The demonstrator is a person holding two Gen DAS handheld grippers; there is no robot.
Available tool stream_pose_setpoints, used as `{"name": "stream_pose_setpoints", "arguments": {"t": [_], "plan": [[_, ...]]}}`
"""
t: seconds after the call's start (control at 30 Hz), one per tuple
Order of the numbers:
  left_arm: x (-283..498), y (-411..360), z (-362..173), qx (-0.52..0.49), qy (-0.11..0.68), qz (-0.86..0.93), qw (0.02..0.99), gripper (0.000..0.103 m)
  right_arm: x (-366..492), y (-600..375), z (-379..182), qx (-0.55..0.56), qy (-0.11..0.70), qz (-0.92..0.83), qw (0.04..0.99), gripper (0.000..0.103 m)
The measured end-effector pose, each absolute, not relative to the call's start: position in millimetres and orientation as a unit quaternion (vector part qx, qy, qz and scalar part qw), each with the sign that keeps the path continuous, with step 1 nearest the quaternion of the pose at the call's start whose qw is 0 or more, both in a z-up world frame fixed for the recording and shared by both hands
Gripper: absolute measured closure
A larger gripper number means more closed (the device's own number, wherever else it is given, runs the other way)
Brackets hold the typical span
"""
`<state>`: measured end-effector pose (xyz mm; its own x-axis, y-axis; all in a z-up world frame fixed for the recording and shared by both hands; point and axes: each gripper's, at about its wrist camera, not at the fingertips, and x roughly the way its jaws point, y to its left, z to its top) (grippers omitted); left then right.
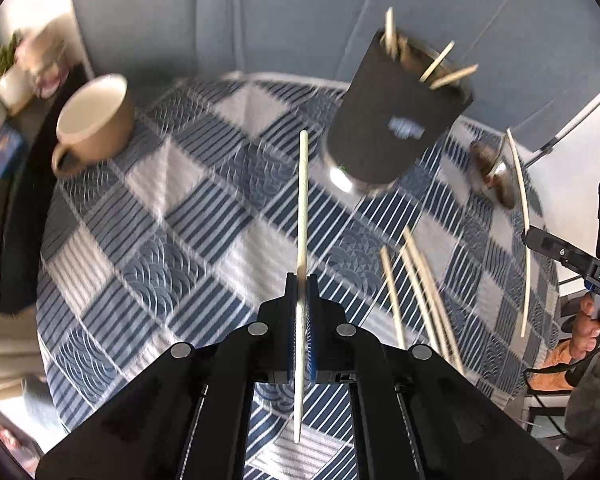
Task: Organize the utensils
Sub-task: 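Lift the left gripper's chopstick over the black holder while the right gripper carries its own there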
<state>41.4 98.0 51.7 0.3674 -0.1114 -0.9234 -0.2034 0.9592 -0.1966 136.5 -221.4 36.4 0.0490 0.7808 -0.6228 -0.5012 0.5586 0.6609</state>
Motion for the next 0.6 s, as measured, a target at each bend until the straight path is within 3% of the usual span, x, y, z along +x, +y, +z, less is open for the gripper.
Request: {"name": "stream_pose_setpoints", "arguments": {"t": [0.27, 0.6], "plan": [[91.2, 89.9, 100.1, -0.125, 0.519, -0.006, 0.845, 0.098, 155.8, -203.4, 94.7, 0.137, 0.454, 0.463, 0.749, 0.098], [148.8, 80.1, 142.9, -0.133, 0.462, -0.039, 0.876, 0.098, 191.1, -169.2, 126.7, 0.097, 0.405, 0.47, 0.778, 0.098]]}}
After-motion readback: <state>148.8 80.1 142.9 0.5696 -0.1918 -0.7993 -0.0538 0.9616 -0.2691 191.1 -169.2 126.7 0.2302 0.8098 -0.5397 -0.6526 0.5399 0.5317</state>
